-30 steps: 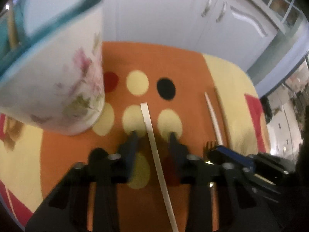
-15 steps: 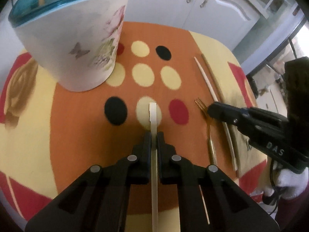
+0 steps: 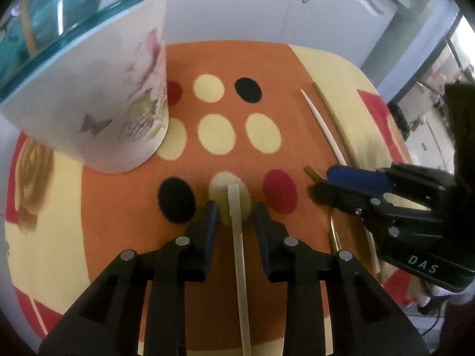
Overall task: Organize utensils
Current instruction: 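Lift the gold fork and pale chopstick and carry them over the holder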
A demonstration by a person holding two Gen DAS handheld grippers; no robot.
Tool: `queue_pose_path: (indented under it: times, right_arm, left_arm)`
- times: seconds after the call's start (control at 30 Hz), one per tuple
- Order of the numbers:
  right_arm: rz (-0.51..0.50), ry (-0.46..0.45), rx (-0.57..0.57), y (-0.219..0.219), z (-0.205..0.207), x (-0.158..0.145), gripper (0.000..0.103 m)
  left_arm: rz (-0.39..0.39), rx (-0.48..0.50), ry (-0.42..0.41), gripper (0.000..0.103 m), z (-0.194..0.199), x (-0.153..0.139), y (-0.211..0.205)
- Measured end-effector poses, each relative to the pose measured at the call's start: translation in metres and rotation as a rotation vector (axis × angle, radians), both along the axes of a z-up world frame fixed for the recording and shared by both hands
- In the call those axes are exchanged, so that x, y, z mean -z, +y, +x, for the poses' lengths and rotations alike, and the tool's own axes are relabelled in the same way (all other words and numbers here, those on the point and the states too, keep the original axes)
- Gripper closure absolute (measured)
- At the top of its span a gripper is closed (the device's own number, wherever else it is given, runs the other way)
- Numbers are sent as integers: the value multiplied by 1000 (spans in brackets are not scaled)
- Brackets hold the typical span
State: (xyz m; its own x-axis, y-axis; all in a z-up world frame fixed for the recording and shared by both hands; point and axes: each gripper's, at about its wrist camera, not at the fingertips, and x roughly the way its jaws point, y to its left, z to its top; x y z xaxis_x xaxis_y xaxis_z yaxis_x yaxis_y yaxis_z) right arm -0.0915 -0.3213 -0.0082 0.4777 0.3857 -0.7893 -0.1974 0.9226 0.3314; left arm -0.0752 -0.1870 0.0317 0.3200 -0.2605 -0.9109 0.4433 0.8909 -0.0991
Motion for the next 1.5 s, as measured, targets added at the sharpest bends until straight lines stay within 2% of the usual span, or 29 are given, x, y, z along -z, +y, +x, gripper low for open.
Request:
queue_pose_path:
  times: [0.03, 0.07, 0.1, 0.17, 0.23, 0.37, 0.63, 0.93, 1.2, 1.37, 1.5]
  right_arm:
    - [-4, -2, -2, 1, 1, 0, 78]
    - [-9, -3, -5, 2, 2, 0, 81]
    - [-25, -4, -9, 4, 3, -1, 89]
    - [-41, 4, -16, 7, 4, -2, 100]
    - [-33, -5, -10, 4, 0, -6, 100]
    - [10, -34, 8, -4, -11, -20, 101]
    - [72, -142, 14, -6, -30, -68, 101]
    - [71, -250, -31, 17, -29, -115, 101]
    - [81, -360, -63, 43, -9, -164, 101]
    - [70, -432, -40, 58, 15, -189, 101]
    - [49, -491, -5, 69, 40, -205, 101]
  left_arm:
    - [-6, -1, -5, 79, 1, 0, 0]
    - [-13, -2, -10, 88, 1, 0, 1]
    - [-17, 2, -14, 96, 2, 1, 3]
    - [-49, 6, 1, 97, 3, 0, 10]
    - [-103, -10, 30, 97, 5, -4, 22]
    - [-197, -30, 15, 97, 0, -26, 44]
    - [-303, -33, -57, 97, -15, -76, 67]
    - [-439, -103, -178, 97, -10, -145, 108]
    - [-497, -222, -313, 97, 38, -190, 143]
    - [-489, -299, -402, 97, 72, -197, 154]
    - [-510, -365, -435, 97, 97, -196, 160]
